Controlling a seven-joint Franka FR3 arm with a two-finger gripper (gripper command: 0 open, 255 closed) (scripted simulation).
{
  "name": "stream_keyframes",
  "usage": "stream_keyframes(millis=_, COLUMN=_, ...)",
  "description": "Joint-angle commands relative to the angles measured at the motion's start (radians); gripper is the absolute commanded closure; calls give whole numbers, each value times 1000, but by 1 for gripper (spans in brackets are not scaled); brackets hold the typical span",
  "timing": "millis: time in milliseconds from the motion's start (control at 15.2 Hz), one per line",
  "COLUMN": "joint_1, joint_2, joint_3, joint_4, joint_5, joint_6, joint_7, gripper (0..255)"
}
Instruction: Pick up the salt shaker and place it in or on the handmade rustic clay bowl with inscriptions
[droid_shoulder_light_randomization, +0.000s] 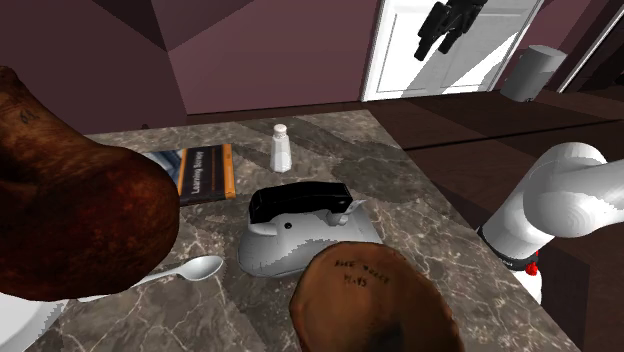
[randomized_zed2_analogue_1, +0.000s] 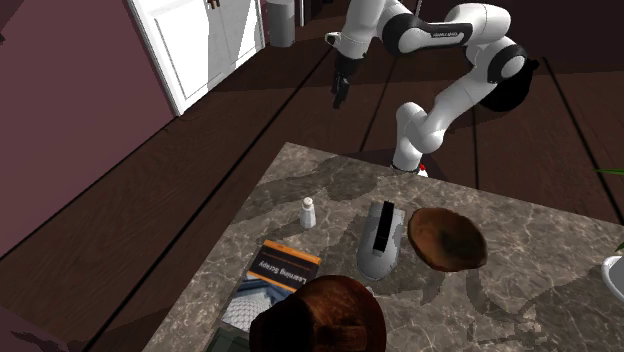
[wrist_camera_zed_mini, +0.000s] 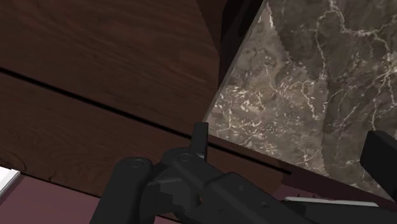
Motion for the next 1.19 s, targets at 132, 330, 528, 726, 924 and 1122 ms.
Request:
stream_keyframes(millis=132, joint_1=12, joint_2=38, joint_3=34, joint_4=5, joint_5=23, joint_6=25, joint_7=37, gripper=0)
stream_keyframes(millis=330, joint_1=29, joint_2=102, joint_3=85, joint_4=20, joint_5=53, joint_6=61, joint_7=91, gripper=0)
stream_keyframes(millis=528, joint_1=44, joint_2=173, joint_3=135, joint_4=45, joint_5=79, joint_6=97, joint_7=145, gripper=0)
stream_keyframes(millis=726, joint_1=57, joint_2=251, joint_3=184, joint_4=79, joint_5=99, joint_6=131, joint_7=198, gripper=0)
stream_keyframes(millis=924, joint_1=67, joint_2=334, joint_3=232, joint_4=123, joint_5=111, joint_6=163, joint_7=251, gripper=0)
stream_keyframes(millis=1122, joint_1=75, joint_2=424, joint_3=280, joint_4=177, joint_5=114, joint_6=190, joint_7=306, gripper=0)
